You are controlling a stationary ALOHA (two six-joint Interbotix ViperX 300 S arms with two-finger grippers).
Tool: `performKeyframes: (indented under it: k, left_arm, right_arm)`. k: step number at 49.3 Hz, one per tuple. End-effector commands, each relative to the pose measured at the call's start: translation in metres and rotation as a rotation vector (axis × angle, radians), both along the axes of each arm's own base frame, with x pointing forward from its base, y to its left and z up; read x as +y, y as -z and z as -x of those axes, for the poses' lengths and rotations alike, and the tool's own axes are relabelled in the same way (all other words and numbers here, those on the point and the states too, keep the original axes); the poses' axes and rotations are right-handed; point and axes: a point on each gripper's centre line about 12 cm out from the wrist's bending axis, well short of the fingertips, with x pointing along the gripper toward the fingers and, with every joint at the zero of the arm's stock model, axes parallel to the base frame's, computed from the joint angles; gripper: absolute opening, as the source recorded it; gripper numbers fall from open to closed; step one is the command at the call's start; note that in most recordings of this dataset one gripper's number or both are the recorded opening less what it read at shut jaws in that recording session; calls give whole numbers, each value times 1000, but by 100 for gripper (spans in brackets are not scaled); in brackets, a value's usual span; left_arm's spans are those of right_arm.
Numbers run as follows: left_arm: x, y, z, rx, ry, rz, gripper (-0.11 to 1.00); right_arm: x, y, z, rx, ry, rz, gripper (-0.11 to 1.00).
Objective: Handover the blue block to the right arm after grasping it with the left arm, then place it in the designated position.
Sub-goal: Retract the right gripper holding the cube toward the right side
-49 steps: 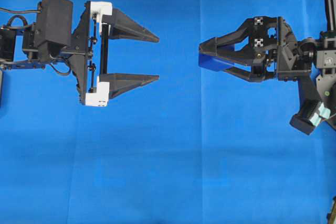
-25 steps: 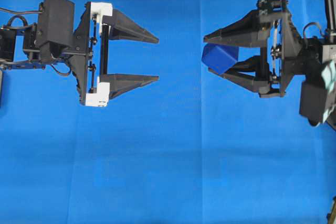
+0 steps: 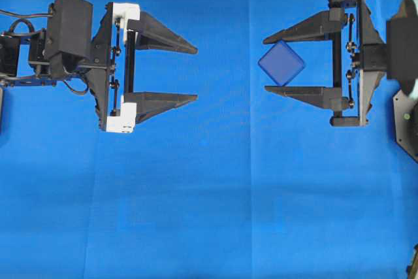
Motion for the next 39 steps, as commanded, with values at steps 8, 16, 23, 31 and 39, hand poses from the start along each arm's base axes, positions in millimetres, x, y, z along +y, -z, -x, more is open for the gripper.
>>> performKeyframes:
  k: [8,16,23,31,39]
  left_arm:
    - [-1,-13,2,-37,2,-3,91]
    - [0,-12,2,-35,1,-3,91]
    - [-1,-12,2,-35,2,-3,91]
    - [-1,-13,2,-37,2,-5,91]
    - [-1,-13,2,-37,2,-3,91]
  right_arm:
    - [-1,-4,1,4,25,-66,53]
    - [-1,-4,1,4,25,-66,53]
    - [-1,-4,1,4,25,-66,53]
    - [-1,-4,1,5,26,-65,53]
    - [-2,-4,1,5,28,-65,53]
